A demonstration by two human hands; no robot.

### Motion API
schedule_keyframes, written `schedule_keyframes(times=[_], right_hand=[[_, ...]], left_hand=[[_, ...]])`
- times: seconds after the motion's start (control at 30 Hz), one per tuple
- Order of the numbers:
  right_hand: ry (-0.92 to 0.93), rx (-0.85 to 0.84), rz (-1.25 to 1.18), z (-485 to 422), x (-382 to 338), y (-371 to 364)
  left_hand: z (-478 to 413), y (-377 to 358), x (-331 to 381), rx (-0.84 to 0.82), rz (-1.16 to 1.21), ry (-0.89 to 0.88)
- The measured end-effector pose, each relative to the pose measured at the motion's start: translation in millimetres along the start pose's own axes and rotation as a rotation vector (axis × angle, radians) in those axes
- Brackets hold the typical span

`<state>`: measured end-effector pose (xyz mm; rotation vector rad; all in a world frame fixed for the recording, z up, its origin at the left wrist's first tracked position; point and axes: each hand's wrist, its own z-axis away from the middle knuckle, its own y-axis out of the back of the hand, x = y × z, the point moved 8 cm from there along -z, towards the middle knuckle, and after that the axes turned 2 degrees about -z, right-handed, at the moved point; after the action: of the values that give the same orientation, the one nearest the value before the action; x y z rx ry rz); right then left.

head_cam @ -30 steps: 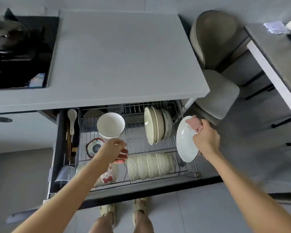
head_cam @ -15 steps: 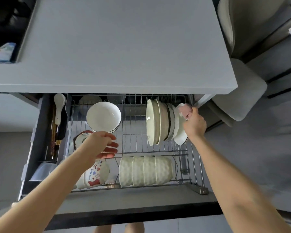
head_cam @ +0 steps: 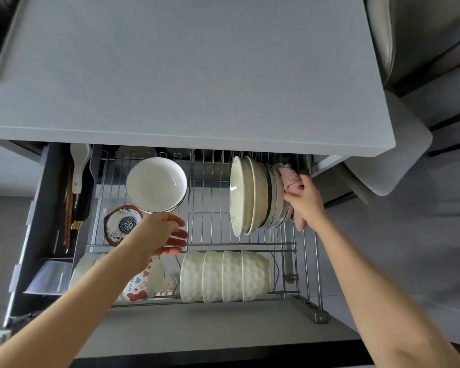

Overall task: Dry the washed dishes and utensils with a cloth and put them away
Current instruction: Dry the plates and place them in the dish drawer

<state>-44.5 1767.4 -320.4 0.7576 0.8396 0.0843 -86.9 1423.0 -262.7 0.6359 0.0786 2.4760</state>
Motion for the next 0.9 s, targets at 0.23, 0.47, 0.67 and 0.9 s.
schedule_keyframes(times=[0.23, 0.47, 0.67, 0.9], right_hand=[[0.041, -0.106, -0.051, 6, 3, -2], [0.12, -0.086, -0.03, 21, -1, -18], [0.028, -0.133, -0.11, -2, 0, -12], [0.016, -0.078, -0.02, 7, 0, -14]], left_hand=[[-2, -2, 4, -0.022, -0.017, -0.014], [-3, -4, 11, -0.033, -0.033, -0.035], [-3, -2, 15, -0.028, -0.049, -0.056], [7, 0, 19, -0.022, -0.041, -0.075]])
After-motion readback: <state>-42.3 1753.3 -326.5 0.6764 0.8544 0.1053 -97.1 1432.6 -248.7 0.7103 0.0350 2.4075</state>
